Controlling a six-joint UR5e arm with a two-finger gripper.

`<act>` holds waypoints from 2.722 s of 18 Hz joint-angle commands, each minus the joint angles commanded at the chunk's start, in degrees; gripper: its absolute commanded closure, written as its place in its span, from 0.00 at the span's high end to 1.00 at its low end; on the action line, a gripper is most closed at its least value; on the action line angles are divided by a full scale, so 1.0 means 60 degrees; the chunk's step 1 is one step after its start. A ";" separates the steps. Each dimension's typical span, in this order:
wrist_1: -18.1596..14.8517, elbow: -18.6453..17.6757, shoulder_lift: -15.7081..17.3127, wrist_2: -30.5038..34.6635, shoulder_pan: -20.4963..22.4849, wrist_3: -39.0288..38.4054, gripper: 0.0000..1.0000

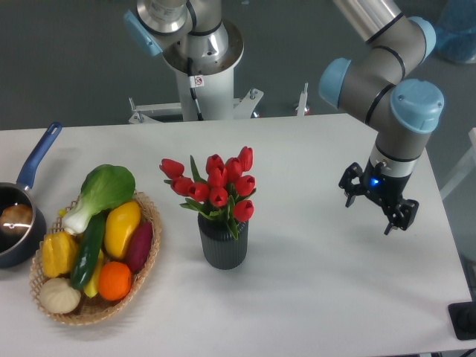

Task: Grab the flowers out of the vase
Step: 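Move the open gripper toward the red tulip stems above the vase, then lower the gripper around the tulip stems and close it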

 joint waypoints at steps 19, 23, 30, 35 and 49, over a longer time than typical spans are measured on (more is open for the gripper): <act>0.0029 -0.1274 0.0658 -0.0730 0.0088 -0.0234 1.00; -0.0088 -0.1333 0.0907 -0.2324 0.0190 -0.0264 1.00; -0.0425 -0.1712 0.1229 -0.5097 0.0249 -0.0337 1.00; -0.0498 -0.2665 0.1553 -0.7025 0.0848 -0.0351 1.00; -0.0718 -0.4320 0.2270 -0.9155 0.0514 -0.0059 1.00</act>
